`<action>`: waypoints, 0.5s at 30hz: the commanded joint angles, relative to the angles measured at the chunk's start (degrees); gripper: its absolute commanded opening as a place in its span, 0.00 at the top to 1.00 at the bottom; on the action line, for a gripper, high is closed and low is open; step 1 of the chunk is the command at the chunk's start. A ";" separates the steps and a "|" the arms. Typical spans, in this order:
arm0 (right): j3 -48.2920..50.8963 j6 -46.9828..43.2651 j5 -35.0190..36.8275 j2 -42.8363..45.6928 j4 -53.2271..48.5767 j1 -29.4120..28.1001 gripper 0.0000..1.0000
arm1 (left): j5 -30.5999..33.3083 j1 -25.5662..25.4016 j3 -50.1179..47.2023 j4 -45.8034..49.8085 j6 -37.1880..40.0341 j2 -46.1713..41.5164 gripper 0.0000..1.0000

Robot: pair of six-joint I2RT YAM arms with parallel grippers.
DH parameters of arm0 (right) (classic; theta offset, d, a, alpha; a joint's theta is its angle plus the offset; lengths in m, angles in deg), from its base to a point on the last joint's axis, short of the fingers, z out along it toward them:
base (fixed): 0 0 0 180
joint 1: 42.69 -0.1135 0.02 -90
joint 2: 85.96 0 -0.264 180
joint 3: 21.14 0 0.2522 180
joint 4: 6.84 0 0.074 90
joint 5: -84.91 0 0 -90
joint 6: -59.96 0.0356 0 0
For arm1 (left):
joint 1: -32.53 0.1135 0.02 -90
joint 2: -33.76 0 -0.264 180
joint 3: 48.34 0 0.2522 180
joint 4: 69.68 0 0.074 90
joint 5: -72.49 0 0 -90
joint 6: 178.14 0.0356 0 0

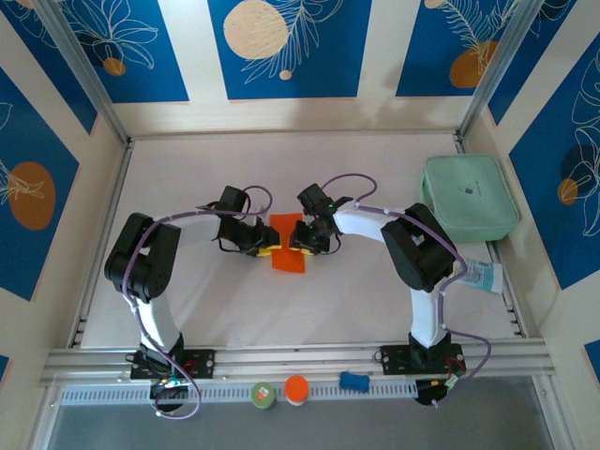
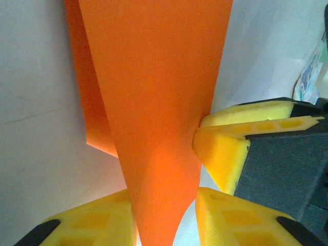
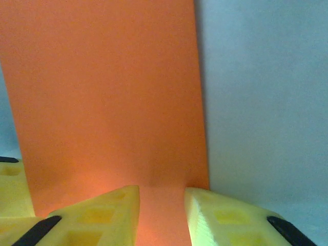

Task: Fold a paper plane with a square sheet of paper (pick it up from the middle)
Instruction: Third fold the triangle at the center of the table.

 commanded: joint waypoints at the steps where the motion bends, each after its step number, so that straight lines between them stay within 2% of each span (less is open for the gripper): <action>1: 2.26 -1.26 2.51 -0.88 -2.92 0.83 0.68 | -1.47 0.67 1.00 -1.62 -0.74 -0.19 0.70; 5: 2.67 -2.14 1.98 0.03 -1.61 0.89 0.65 | -1.33 0.68 0.20 -3.23 -3.05 0.65 0.78; 12: 1.87 -7.51 0.03 7.69 3.30 2.13 0.50 | -1.32 0.86 -2.18 -7.53 -8.69 0.35 1.00; 15: 3.69 -12.58 1.63 11.39 7.18 1.87 0.45 | -0.73 0.86 -3.30 -9.45 -11.38 -0.43 1.00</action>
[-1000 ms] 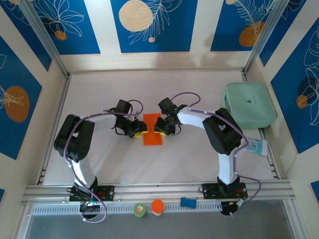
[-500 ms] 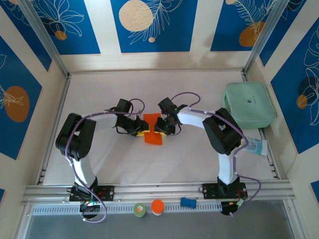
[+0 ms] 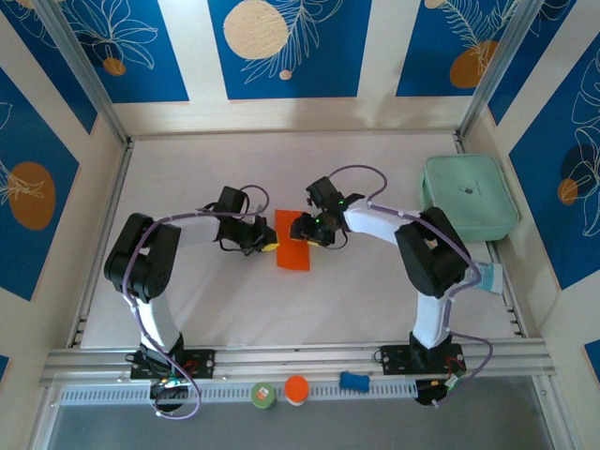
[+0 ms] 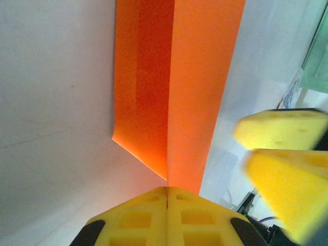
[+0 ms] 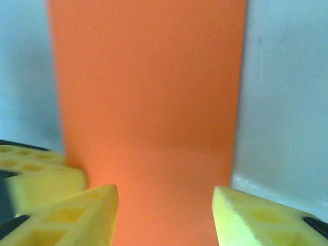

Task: Fold a paper plane with a square sheet of paper (pick it up from the middle)
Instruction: Third fold the triangle at the center of the table.

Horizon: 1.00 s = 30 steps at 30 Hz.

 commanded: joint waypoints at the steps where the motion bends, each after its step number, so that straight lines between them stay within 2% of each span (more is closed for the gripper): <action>1: 2.58 -7.80 1.90 5.94 4.90 -0.44 0.43 | -0.59 0.53 -1.73 -3.66 -4.26 -0.76 1.00; 7: 11.06 -23.30 11.31 11.46 15.56 -4.90 0.35 | -0.24 0.53 -3.50 -7.36 -10.54 -2.79 1.00; 10: 17.48 -31.54 11.87 13.79 25.30 -7.18 0.35 | -0.49 0.53 -3.89 -8.52 -12.92 -3.45 1.00; 13: 19.06 -36.41 10.77 13.93 27.18 -8.76 0.34 | -1.61 0.55 -4.35 -10.35 -15.81 -3.61 1.00; 15: 19.49 -39.03 11.44 13.56 27.30 -10.13 0.33 | -2.20 0.53 -4.57 -11.16 -17.32 -3.52 1.00; 18: 23.13 -41.93 15.87 13.65 33.07 -13.30 0.33 | -2.64 0.55 -4.32 -10.86 -18.26 -3.43 1.00; 24: 25.03 -44.61 22.48 10.99 37.30 -17.27 0.29 | -2.36 0.53 -3.10 -8.16 -17.87 -3.65 1.00; 30: 26.48 -46.06 26.83 8.40 41.34 -18.43 0.29 | -1.73 0.53 -2.38 -6.01 -17.20 -3.94 1.00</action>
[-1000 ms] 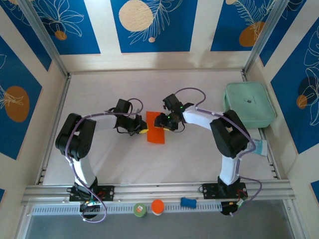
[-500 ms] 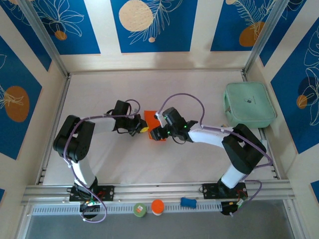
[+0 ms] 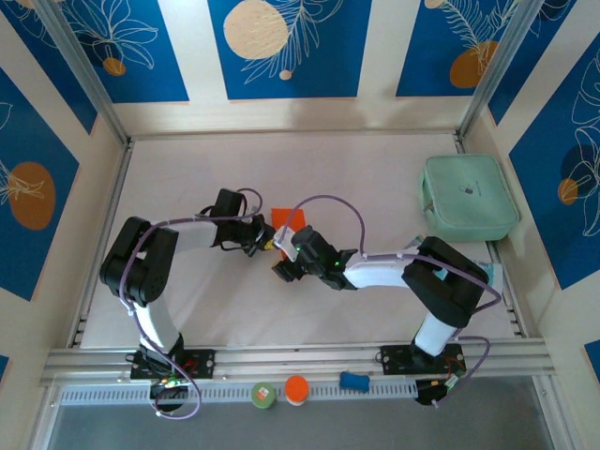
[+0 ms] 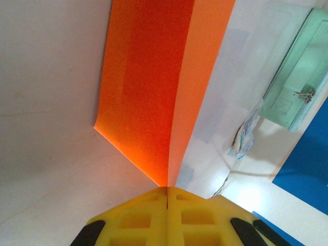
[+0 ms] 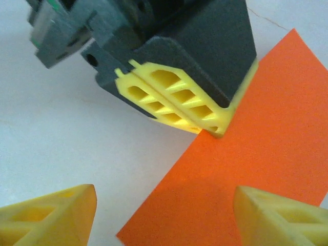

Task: Fold a paper plane with a square sheet of paper (pick it up from the middle)
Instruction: Third fold the triangle at the center of the table.

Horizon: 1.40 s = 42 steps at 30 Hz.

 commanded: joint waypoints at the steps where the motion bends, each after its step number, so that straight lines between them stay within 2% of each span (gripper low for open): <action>1: 1.53 -2.58 5.10 -1.28 5.04 -0.48 0.30 | -0.34 0.49 1.29 2.40 0.12 -1.93 1.00; 3: 1.65 -3.09 6.41 -1.39 5.22 -0.69 0.33 | -0.17 0.49 1.29 2.44 0.09 -2.00 1.00; 5: 1.68 -3.14 6.94 -0.85 4.98 -0.82 0.40 | 0.07 0.49 1.25 2.97 0.00 -2.01 1.00; 14: 2.46 -3.10 2.45 2.03 2.74 -1.05 0.60 | 1.40 0.49 1.95 4.59 0.23 -1.75 1.00; 16: 2.21 -3.10 0.71 2.31 1.79 -1.00 0.68 | 1.63 0.49 2.00 4.92 0.39 -1.75 1.00; 18: 1.51 -2.76 -0.50 2.06 0.41 -0.74 0.77 | 2.74 0.50 1.50 5.16 0.11 -2.37 0.95; 21: 0.83 -1.61 -3.01 1.70 -1.10 -0.07 0.86 | 6.03 0.53 0.69 6.15 0.07 -4.62 0.80; 23: 0.70 -0.28 -5.35 1.70 -1.98 0.92 0.91 | 9.03 0.62 0.70 7.85 1.38 -6.28 0.78; 27: -0.34 2.66 -13.69 2.40 -5.12 3.44 0.95 | 15.59 0.75 2.24 12.65 7.03 -9.01 0.64; 31: -1.80 5.06 -22.08 1.88 -8.07 5.46 0.96 | 14.76 0.50 4.17 11.26 11.60 -8.35 0.59; 35: -2.38 8.05 -28.02 0.87 -8.76 7.28 0.96 | 12.75 -0.63 8.10 12.26 14.93 -3.91 0.59; 42: -2.89 10.07 -30.82 -0.36 -8.84 7.81 0.97 | 16.66 -2.43 15.68 22.58 21.94 4.60 0.68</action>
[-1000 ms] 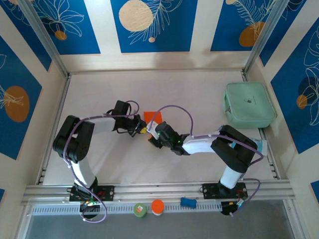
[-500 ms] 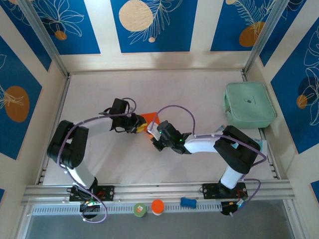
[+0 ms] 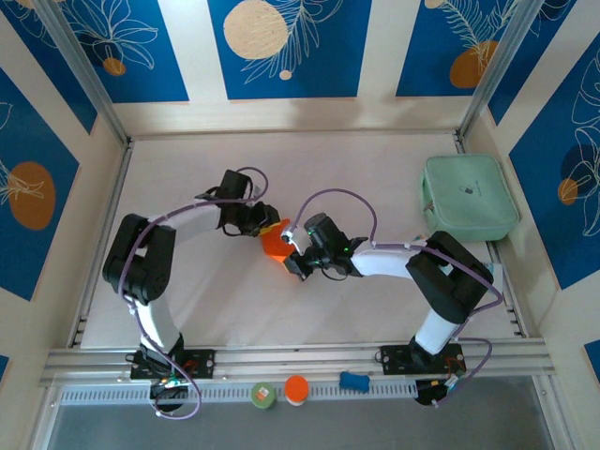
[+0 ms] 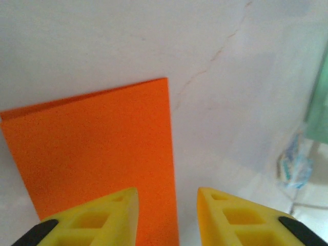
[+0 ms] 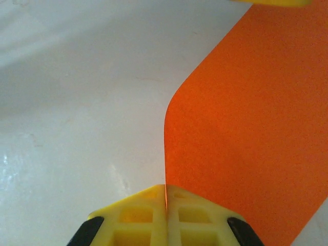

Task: Fold a paper plane with a square sheet of paper (pick it up from the middle)
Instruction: Third fold the triangle at the center of the table.

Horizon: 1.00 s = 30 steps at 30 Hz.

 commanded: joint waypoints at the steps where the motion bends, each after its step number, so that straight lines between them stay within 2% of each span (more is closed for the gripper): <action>1: -1.51 1.91 -4.25 -1.09 -1.48 0.21 0.97 | 2.29 -0.90 2.95 7.51 5.35 3.42 0.69; 10: -3.29 4.29 -4.55 -3.22 -2.56 0.95 0.97 | 3.56 -1.42 7.22 13.29 10.00 9.47 0.81; 18: -5.54 7.95 -1.57 -5.58 -3.78 1.83 0.98 | 3.59 -1.60 9.40 17.14 14.91 12.75 0.93; 30: -8.03 10.81 -0.66 -8.10 -6.09 2.82 0.97 | 2.60 -1.62 9.23 16.44 15.67 13.69 0.97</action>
